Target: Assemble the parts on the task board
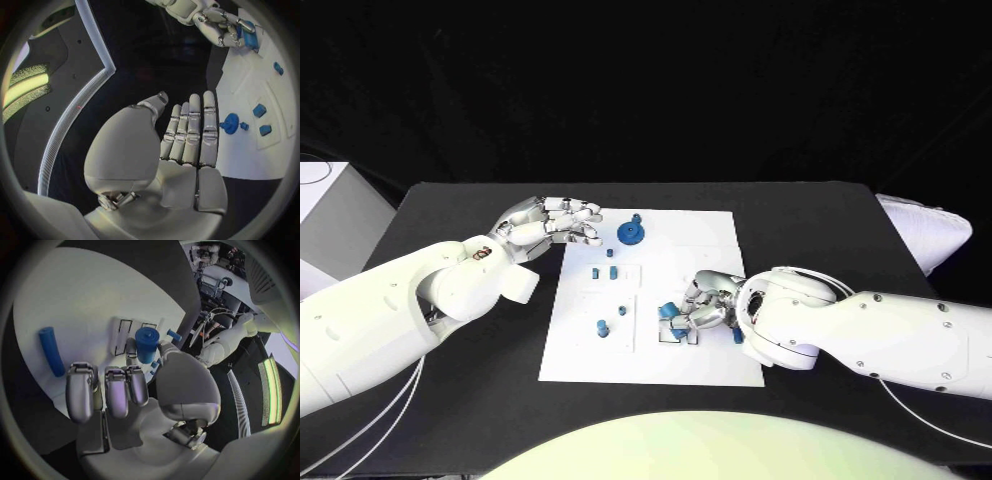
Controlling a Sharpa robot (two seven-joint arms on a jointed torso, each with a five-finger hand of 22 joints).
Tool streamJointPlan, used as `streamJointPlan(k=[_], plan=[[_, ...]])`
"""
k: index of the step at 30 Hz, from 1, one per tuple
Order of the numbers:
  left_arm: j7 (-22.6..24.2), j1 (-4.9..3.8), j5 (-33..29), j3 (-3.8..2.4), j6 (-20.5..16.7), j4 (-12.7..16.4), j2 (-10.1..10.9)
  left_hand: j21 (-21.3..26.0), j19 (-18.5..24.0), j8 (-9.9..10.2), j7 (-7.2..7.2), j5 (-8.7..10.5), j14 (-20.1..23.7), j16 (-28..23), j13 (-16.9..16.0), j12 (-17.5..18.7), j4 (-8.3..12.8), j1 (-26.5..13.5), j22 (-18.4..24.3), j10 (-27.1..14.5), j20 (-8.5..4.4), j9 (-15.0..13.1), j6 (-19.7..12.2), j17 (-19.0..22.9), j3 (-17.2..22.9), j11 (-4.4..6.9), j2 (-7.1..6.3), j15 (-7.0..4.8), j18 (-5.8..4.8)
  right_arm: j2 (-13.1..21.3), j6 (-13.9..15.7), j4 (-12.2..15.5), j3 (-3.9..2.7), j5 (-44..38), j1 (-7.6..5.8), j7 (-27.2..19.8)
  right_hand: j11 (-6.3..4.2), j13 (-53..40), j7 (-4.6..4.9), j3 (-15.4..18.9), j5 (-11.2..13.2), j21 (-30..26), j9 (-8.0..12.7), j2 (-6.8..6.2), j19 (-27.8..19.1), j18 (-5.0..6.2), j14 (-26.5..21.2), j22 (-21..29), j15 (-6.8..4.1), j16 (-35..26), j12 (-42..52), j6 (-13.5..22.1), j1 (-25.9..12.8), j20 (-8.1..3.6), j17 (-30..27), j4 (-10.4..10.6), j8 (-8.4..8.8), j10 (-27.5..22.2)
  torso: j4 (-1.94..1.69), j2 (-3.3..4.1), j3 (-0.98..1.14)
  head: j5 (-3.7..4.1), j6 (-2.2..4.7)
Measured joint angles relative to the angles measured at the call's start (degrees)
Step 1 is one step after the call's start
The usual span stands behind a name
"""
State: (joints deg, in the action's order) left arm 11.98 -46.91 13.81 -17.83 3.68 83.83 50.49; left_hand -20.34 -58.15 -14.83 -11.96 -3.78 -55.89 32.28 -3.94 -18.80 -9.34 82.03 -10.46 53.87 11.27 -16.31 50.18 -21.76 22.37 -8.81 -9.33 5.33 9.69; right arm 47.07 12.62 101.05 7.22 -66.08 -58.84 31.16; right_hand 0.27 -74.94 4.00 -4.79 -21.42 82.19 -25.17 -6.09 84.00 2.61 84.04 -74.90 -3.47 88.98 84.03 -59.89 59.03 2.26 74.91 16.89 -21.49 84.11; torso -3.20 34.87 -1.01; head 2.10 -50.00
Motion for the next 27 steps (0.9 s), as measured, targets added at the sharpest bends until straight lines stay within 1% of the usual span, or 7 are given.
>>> streamJointPlan(k=[2,7,10,18,23,26,27], plan=[[0.0,0.0,0.0,0.0,0.0,0.0,0.0,0.0,0.0,0.0,0.0,0.0,0.0,0.0,0.0,0.0,-0.2,0.0,0.0,0.0,0.0,0.0,0.0,-0.1,-0.2,0.0,0.0,0.0,0.0,0.0,0.0,0.0,0.0,-0.2,0.0,0.0,0.0,0.0,-0.02,1.6,2.0,0.0,-0.2,0.06,0.0,0.0,0.0,0.0,0.0,0.0,0.0,0.0,-2.5,0.0,0.0,0.0,-0.01,0.0,0.0,0.0,0.0,0.0,0.0],[-0.1,0.0,0.0,0.0,0.0,0.0,0.0,0.0,0.0,0.0,0.0,0.0,0.0,0.0,0.0,0.0,-0.2,0.0,0.0,0.0,0.0,0.0,0.0,-0.1,-0.2,0.0,0.0,0.0,0.0,-0.1,0.1,0.0,0.0,-0.4,0.0,0.1,0.0,0.0,0.19,5.6,7.5,-0.2,-0.5,0.59,0.0,0.0,0.0,0.0,0.0,0.0,-0.2,0.2,-5.5,0.0,0.0,0.0,-0.46,0.0,0.0,0.01,0.01,0.07,0.0],[-0.1,0.0,0.0,0.0,0.0,0.0,0.0,0.0,0.0,0.0,0.0,0.0,0.0,0.0,0.0,0.0,-0.1,0.0,0.0,0.0,0.0,0.0,0.0,-0.1,-0.2,0.0,0.0,0.0,0.0,0.0,0.2,0.1,0.01,-0.6,0.03,0.1,0.0,0.0,0.19,7.7,9.4,-0.2,-0.5,0.73,0.0,0.0,0.0,0.0,0.0,0.0,-0.2,0.2,-6.3,0.0,0.0,0.1,-0.71,0.0,0.0,0.02,0.02,0.08,0.0],[-0.2,0.0,0.0,0.0,0.0,0.0,0.0,0.0,0.0,0.0,0.0,0.0,0.0,0.0,0.0,0.0,-0.1,-0.2,0.1,0.0,0.0,0.0,0.0,-0.1,-0.2,0.0,0.23,0.0,0.0,0.5,0.7,0.7,0.01,-1.0,0.13,0.0,0.0,0.0,0.04,8.3,9.7,-0.2,-0.6,0.66,0.0,0.0,0.0,0.0,0.0,0.0,-0.2,0.4,-6.4,0.0,0.0,0.1,-0.89,0.0,0.0,0.03,0.01,0.13,0.0],[-0.3,0.0,0.0,0.0,0.0,0.0,0.1,0.2,0.0,0.0,0.0,0.0,0.0,0.0,0.0,0.0,-0.1,-0.2,0.1,0.0,0.0,0.0,0.0,-0.1,-0.2,0.0,0.23,0.0,0.0,1.1,1.1,1.3,-0.01,-1.2,0.2,-0.4,0.0,0.0,-0.03,8.6,9.7,-0.2,-0.6,1.21,0.0,0.0,0.0,0.0,-0.01,0.0,-0.2,0.4,-6.9,0.0,0.0,0.1,-0.88,0.0,-0.04,0.03,0.02,0.1,0.0],[-0.3,0.0,0.0,0.0,0.0,0.0,0.1,0.2,0.0,0.0,0.0,0.0,0.0,0.0,0.0,0.0,-0.1,-0.2,0.1,0.0,0.0,0.0,0.0,-0.1,-0.2,0.0,0.23,0.0,0.0,1.9,1.6,1.8,-0.02,-1.2,0.23,-1.1,0.0,0.0,0.1,8.6,8.2,-0.2,-0.6,2.9,0.0,0.0,0.0,0.0,-0.01,0.0,-0.2,0.6,-5.1,0.0,0.0,0.1,-0.88,0.0,-0.04,0.03,0.03,0.04,0.0],[-0.3,0.0,0.0,0.0,0.0,0.0,0.1,0.2,0.0,0.0,0.0,0.0,0.0,0.0,0.0,0.0,-0.1,-0.2,0.1,0.0,0.0,0.0,0.0,-0.1,-0.2,0.0,0.23,0.0,0.0,2.3,1.9,1.9,-0.02,-1.2,0.24,-1.4,0.0,0.0,0.23,8.6,7.4,-0.2,-0.7,3.23,0.0,0.0,0.0,0.0,-0.01,0.0,-0.2,0.7,-3.6,0.0,0.0,0.1,-0.99,0.0,-0.04,0.03,0.03,0.03,0.0]])
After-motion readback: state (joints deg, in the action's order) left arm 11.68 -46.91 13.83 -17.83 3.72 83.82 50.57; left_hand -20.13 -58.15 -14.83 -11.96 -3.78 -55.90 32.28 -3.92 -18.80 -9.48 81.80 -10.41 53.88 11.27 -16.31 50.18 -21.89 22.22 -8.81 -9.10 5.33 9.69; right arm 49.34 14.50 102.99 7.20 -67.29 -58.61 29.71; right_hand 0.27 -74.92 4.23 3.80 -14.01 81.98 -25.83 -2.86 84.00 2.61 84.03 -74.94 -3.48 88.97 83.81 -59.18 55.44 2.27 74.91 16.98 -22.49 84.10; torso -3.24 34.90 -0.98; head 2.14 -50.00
